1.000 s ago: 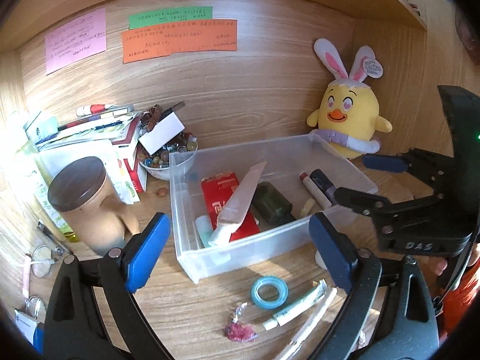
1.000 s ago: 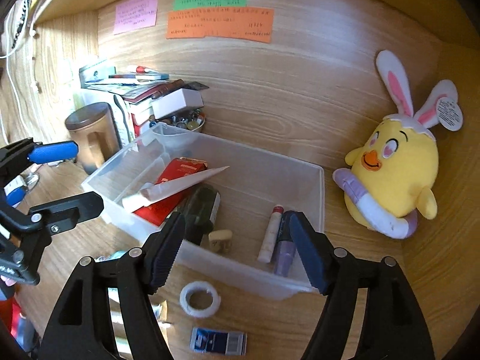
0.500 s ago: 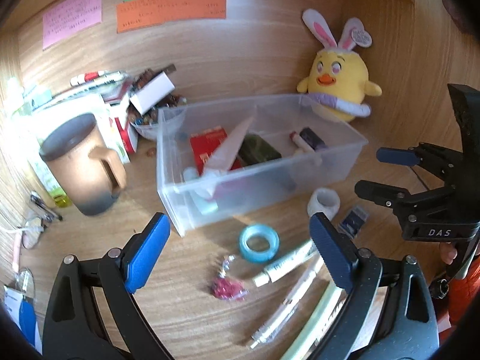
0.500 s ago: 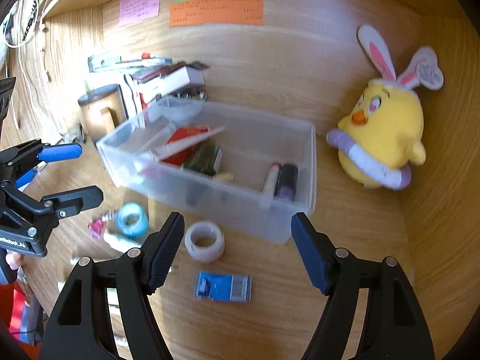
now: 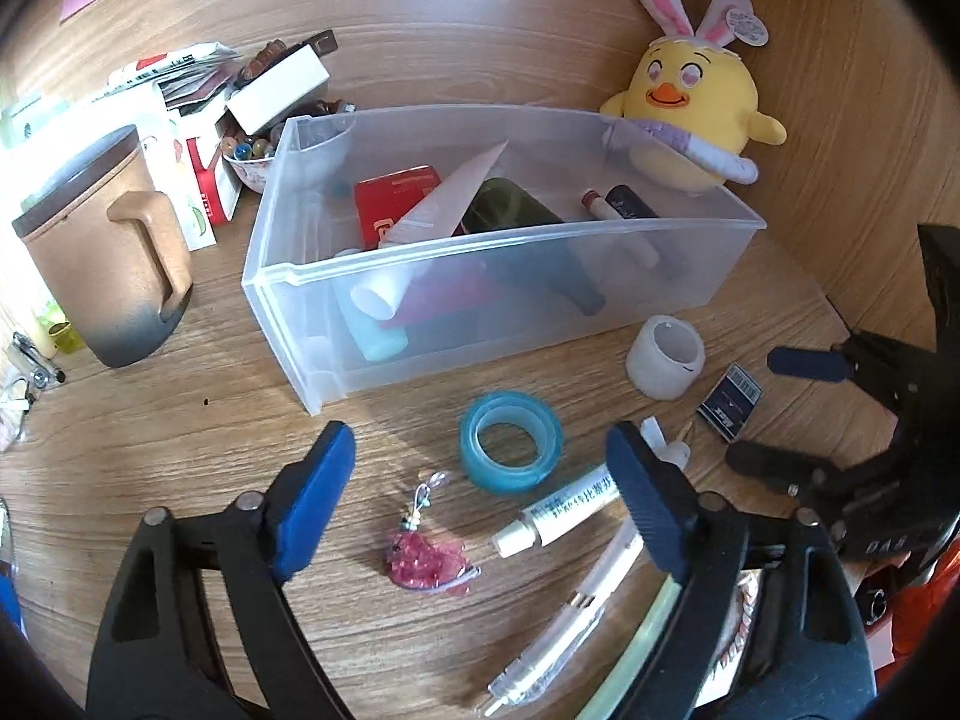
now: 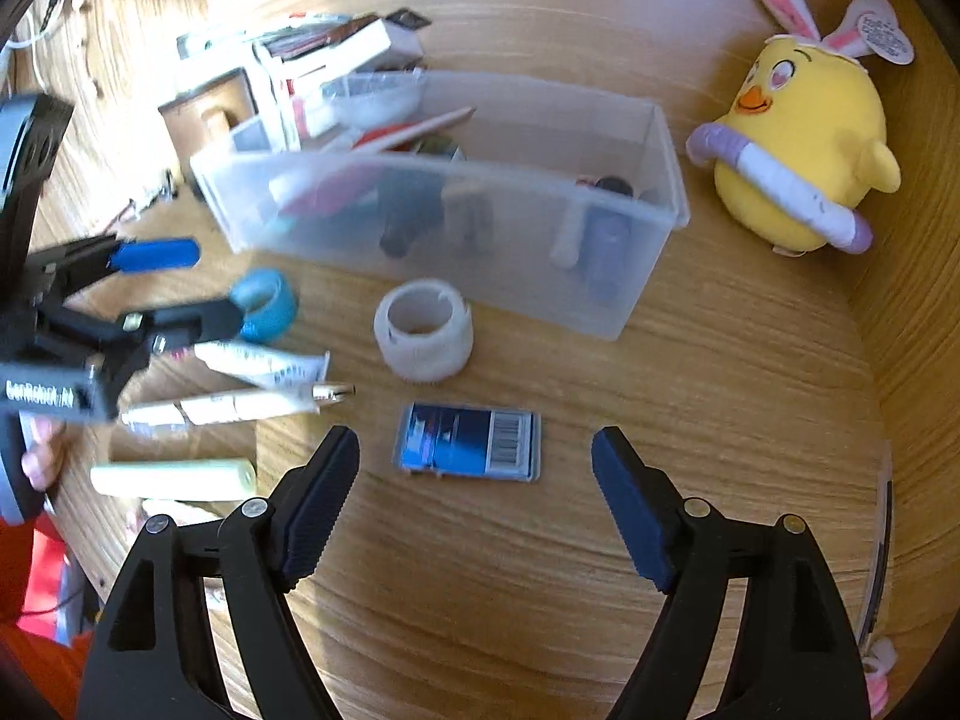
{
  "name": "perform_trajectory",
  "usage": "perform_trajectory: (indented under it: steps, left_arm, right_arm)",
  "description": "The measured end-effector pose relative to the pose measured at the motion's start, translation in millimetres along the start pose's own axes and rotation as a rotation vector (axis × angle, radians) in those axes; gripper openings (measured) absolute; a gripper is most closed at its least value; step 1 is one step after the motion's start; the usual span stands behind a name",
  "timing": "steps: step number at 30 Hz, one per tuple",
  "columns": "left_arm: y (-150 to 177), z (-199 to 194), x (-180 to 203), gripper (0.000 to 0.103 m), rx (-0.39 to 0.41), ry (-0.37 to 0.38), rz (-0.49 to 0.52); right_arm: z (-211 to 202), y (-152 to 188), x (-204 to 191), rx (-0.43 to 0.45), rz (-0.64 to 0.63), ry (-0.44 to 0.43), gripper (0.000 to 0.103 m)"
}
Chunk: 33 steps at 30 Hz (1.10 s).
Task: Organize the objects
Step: 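Move both tools back toward the remaining items on the table, then grasp the blue tape roll with the left tool while the right tool grasps the blue card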
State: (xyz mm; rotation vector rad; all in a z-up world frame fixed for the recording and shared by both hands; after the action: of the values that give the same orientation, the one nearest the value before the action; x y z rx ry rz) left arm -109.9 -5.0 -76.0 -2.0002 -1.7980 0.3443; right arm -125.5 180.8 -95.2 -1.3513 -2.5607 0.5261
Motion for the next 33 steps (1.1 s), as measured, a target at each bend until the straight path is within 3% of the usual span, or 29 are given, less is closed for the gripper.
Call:
perform_trajectory:
  steps: [9, 11, 16, 19, 33]
  left_arm:
    - [-3, 11, 7, 0.07, -0.031, -0.003, 0.031]
    - [-4, 14, 8, 0.063, -0.047, 0.006, 0.031]
    - [-3, 17, 9, 0.051, -0.065, 0.024, 0.035]
    - [-1, 17, 11, 0.04, -0.067, 0.032, 0.041]
    - [-2, 6, 13, 0.039, -0.016, 0.046, 0.048]
  right_arm:
    - [7, 0, -1, -0.02, -0.002, -0.003, 0.076]
    - [6, 0, -1, -0.013, -0.002, 0.001, 0.073]
    - [2, 0, -1, 0.013, -0.002, 0.002, 0.045]
    - [3, -2, 0, 0.021, 0.004, 0.008, 0.045]
    - [-30, -9, 15, 0.118, 0.075, 0.002, 0.045]
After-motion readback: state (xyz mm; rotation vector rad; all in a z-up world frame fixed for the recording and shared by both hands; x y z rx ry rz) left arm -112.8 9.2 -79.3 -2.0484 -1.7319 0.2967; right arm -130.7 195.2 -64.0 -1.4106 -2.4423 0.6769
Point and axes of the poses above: each gripper's, at about its wrist camera, not at the fingertips, and z roughly the way its jaws point, x to its right, y to its underside, the point moved 4 cm from there along z, roughly the way its jaws point, and after that the axes turned 13 degrees about -x, right-handed, at the moved point
